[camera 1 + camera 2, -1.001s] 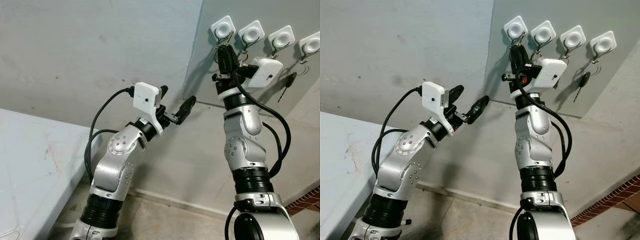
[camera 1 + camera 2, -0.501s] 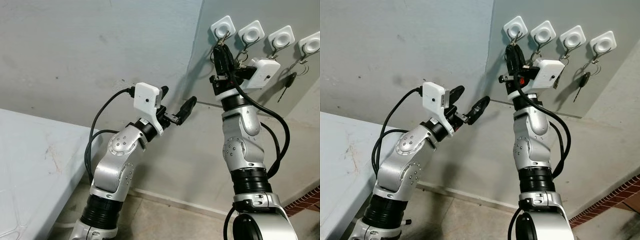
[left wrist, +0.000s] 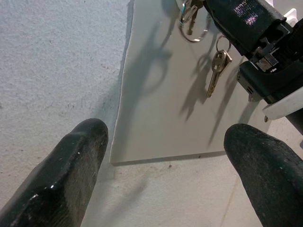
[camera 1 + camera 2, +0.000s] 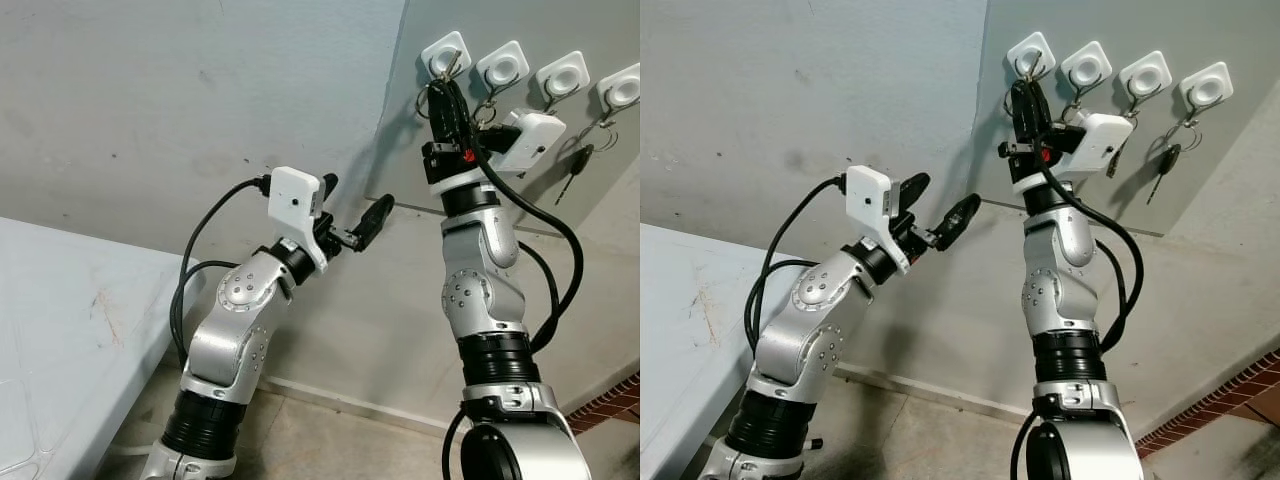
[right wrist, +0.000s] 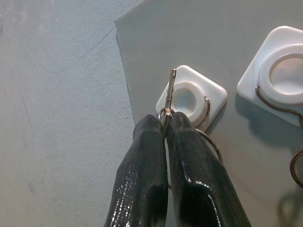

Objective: Hang keys on a hook

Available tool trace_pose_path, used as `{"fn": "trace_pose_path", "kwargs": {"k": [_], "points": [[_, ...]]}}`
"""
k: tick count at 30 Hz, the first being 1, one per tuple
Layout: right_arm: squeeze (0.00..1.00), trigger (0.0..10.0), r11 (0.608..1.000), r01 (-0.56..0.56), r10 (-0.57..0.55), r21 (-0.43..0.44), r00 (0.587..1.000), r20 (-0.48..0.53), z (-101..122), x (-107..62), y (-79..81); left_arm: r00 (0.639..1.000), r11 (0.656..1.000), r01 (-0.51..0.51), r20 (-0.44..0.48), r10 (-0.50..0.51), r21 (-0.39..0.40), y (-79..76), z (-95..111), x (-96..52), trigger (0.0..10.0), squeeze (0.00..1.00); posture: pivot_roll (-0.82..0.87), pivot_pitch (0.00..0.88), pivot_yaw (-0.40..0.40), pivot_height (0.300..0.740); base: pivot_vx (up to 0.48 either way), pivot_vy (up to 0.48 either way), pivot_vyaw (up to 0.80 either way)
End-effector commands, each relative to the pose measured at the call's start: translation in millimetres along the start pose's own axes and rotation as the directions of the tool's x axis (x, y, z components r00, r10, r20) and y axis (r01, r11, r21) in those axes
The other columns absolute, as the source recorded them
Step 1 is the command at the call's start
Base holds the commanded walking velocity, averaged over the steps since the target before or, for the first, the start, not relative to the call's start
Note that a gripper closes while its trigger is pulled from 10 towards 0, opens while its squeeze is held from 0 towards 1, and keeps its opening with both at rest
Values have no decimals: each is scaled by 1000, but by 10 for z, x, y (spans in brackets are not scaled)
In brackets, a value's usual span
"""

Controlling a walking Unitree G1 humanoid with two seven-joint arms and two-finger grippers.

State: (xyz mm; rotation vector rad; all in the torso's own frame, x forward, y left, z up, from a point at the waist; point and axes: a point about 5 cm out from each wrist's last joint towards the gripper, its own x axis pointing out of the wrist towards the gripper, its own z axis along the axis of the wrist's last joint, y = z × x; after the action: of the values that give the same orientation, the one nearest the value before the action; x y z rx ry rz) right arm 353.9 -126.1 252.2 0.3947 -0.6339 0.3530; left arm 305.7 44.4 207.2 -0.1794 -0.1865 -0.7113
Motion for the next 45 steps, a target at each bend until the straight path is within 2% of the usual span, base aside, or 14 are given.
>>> {"fn": "trace_pose_path", "kwargs": {"k": [1, 18, 36, 37, 45], "points": [[0, 10000, 1000, -17, 17, 9, 998, 65, 140, 91, 36, 1000, 1000, 15, 8, -15, -4, -46, 30, 7, 10000, 0, -13, 17, -48, 740, 0, 0, 0], [0, 10000, 993, 114, -113, -18, 994, 9, 92, 136, -35, 1000, 1000, 13, 16, -12, -13, -47, 48, 15, 10000, 0, -15, 21, -49, 740, 0, 0, 0], [0, 10000, 990, 140, -140, -12, 990, -5, 61, 59, -89, 1000, 1000, 14, 16, -14, -27, -54, 54, 19, 10000, 0, -16, 18, -46, 740, 0, 0, 0], [1000, 10000, 990, 141, -142, -9, 990, -8, 55, 53, -91, 1000, 999, 15, 16, -14, -29, -57, 55, 21, 10000, 0, -17, 19, -43, 740, 0, 0, 0], [1000, 10000, 991, 135, -135, 2, 991, -6, 54, 53, -80, 1000, 999, 17, 15, -17, -33, -66, 55, 26, 10000, 0, -17, 18, -42, 740, 0, 0, 0]]}}
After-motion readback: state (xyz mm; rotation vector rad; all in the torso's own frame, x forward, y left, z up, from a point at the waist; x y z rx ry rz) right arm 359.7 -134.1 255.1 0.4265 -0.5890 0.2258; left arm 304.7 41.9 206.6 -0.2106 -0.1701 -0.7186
